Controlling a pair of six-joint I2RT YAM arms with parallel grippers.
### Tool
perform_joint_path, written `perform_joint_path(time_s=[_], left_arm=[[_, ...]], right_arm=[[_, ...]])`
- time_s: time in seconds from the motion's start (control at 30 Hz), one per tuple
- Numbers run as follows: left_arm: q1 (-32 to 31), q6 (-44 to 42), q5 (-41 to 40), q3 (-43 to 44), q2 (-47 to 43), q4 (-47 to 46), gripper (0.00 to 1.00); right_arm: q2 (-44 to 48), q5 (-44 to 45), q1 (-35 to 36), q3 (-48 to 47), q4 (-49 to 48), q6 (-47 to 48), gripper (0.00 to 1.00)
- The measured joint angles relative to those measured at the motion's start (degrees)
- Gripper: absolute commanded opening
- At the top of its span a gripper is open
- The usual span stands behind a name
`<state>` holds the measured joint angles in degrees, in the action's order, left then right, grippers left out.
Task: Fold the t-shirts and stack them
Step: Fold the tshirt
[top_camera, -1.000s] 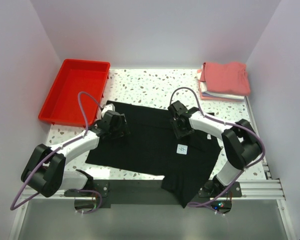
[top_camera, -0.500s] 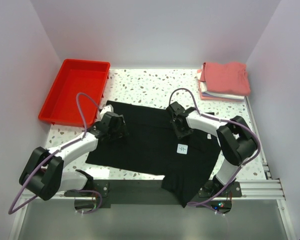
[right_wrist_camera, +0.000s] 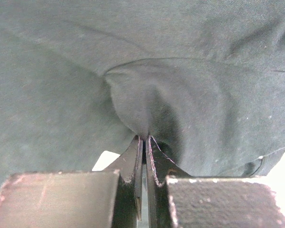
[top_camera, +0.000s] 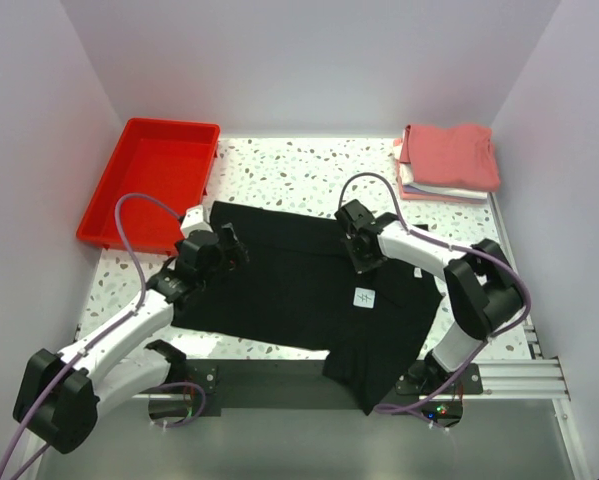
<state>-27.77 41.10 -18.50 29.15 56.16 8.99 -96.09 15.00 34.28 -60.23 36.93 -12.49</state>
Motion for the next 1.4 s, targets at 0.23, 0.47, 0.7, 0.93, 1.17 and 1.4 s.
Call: perform_joint_path(time_s=[0.23,0.47,0.7,0.93,1.17,1.4], left_arm=[[0.0,1.38,-2.51,0.33,-5.7,0.33,1.0],[0.0,2.89,-5.46,3.39,-4.63,4.5,1.0],[0.0,2.1,-6.01,4.98,-4.7,5.9,1.0],[0.0,0.15,-4.28,2.99,-10.01,3.06,1.0],[0.0,3.52,-7.91,2.89,-9.62,4.9,1.0],[0.0,4.55,-10.27,2.93,-8.79,6.49,1.0]], right_arm=[[4.79,-4.52,0.0,0.0,0.81,0.0,0.0],[5.25,-10.51,0.0,0.0,1.09,0.0,0.01],[5.31,-13.88,0.13,0.02,1.11,-0.31,0.02],[5.49,-17.81,0.83,0.37,-0.52,-1.29,0.07],[5.4,-17.22,1.33,0.35,-0.72,-3.06,0.48],[5.55,-12.48,1.36,0.11,-0.11,-4.0,0.75]])
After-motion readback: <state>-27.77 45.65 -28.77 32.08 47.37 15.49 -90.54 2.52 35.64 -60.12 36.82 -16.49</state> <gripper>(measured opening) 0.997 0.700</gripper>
